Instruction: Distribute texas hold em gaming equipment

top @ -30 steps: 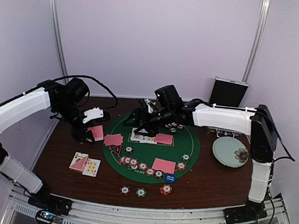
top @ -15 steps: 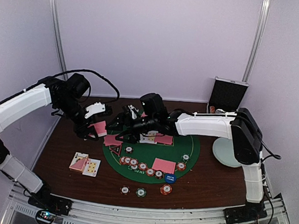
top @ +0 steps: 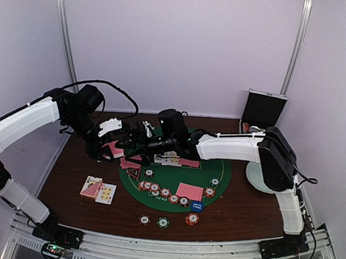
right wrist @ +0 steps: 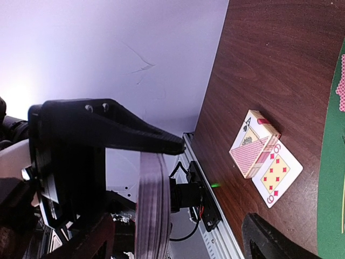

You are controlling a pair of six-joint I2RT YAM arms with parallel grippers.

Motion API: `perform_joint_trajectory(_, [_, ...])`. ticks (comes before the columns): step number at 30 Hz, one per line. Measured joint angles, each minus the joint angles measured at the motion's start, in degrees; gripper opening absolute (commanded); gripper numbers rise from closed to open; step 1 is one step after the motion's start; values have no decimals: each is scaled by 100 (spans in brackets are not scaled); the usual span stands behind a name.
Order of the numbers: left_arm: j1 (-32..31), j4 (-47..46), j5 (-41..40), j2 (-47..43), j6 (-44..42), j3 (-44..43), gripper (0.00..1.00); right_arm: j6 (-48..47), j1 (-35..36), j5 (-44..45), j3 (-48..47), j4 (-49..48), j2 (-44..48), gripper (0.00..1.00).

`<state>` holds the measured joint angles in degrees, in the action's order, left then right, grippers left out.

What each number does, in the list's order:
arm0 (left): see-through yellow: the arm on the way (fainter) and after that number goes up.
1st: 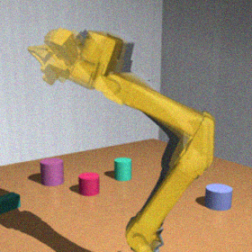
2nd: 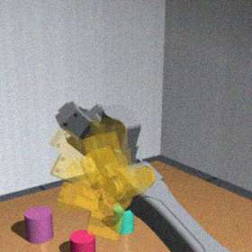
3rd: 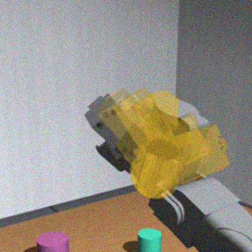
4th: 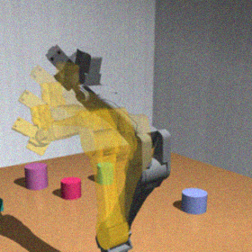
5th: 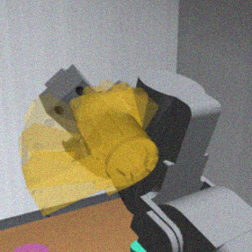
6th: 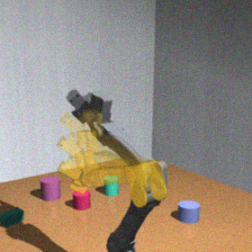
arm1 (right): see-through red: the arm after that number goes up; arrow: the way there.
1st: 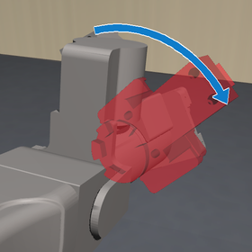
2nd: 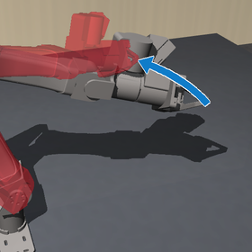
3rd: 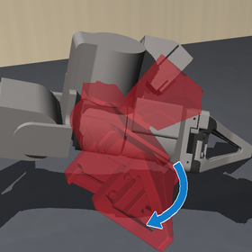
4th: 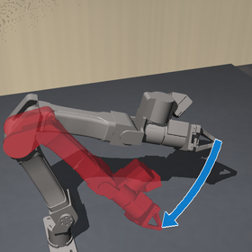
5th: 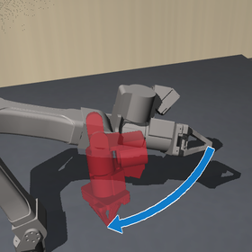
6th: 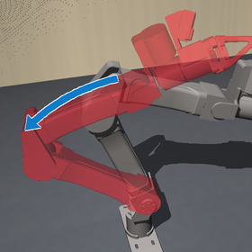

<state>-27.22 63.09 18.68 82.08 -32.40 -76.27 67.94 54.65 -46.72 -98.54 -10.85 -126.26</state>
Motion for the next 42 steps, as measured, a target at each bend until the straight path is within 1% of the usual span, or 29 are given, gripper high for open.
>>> perform_joint_trajectory(6, [0, 0, -2, 0, 0, 2, 0, 216, 31, -42, -522, -94, -520, 85])
perform_joint_trajectory(9, [0, 2, -4, 0, -2, 4, 0, 295, 37, -74, -688, -96, -686, 84])
perform_joint_trajectory(16, [0, 2, -52, 0, -4, 85, 0, 448, 35, -109, -841, -103, -824, 73])
perform_joint_trajectory(20, [0, 4, -87, 0, -9, 136, 0, 505, 17, -127, -684, -308, -820, 67])
perform_joint_trajectory(24, [0, 63, -146, 0, -13, 269, 0, 555, -17, -173, -374, -540, -739, 59])
perform_joint_trajectory(26, [0, 109, -166, 2, -28, 289, 0, 562, -39, -201, -275, -566, -671, 55])
perform_joint_trajectory(35, [0, 127, -175, 2, -52, 289, 0, 645, -63, -229, -22, -592, -396, 41])
perform_joint_trajectory(42, [0, 109, -192, 2, -68, 291, 0, 841, -61, -229, 313, -706, -120, 37])
